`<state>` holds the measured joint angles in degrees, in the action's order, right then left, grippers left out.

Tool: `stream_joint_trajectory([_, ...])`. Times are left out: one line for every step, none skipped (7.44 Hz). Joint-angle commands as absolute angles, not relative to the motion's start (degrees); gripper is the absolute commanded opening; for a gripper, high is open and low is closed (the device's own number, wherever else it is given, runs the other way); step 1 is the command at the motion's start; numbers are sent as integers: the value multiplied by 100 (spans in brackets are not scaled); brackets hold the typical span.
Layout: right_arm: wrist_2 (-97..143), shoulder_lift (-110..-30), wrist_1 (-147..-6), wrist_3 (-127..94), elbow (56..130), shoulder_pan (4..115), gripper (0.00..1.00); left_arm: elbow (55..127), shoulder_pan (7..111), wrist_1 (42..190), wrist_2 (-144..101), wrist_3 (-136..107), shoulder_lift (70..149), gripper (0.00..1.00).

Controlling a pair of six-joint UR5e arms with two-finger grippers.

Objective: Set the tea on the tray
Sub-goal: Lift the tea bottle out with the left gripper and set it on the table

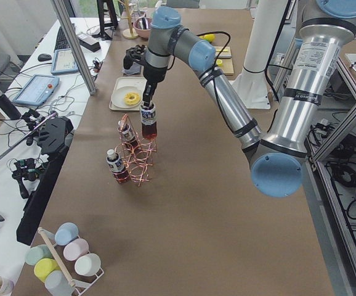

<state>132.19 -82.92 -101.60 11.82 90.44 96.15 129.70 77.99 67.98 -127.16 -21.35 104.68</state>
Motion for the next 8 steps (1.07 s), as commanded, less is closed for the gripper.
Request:
stream_joint_trajectory([13219,-8314,-10160,1187,9044,9615,100,13752,6747,6732,-12648,-3621,10247,0])
stream_joint_trajectory([13219,-8314,-10160,1187,9044,9615,100,13755,6219,6724,-12439,-4413,10666,0])
stream_joint_trajectory([13219,-8306,-10160,1187,9044,9615,100,13659,5509,6715,-12001,-5265,11070,0])
stream_joint_trajectory([13219,-8306,-10160,1187,9044,9615,100,13328,4980,6663,-11597,-5952,11666,0])
stream_joint_trajectory([13219,-8297,-10160,1187,9044,9615,100,12968,4670,6462,-11410,-6359,12272,0])
stream_joint_trajectory([13219,-8297,-10160,1178,9044,9615,100,12520,4406,6347,-11173,-6737,12913,0])
stream_joint_trajectory([13219,-8297,-10160,1178,9044,9615,100,12229,4134,6337,-10971,-7020,13277,0])
stream_joint_trajectory([13219,-8297,-10160,1178,9044,9615,100,12060,3626,6346,-10482,-7423,13602,0])
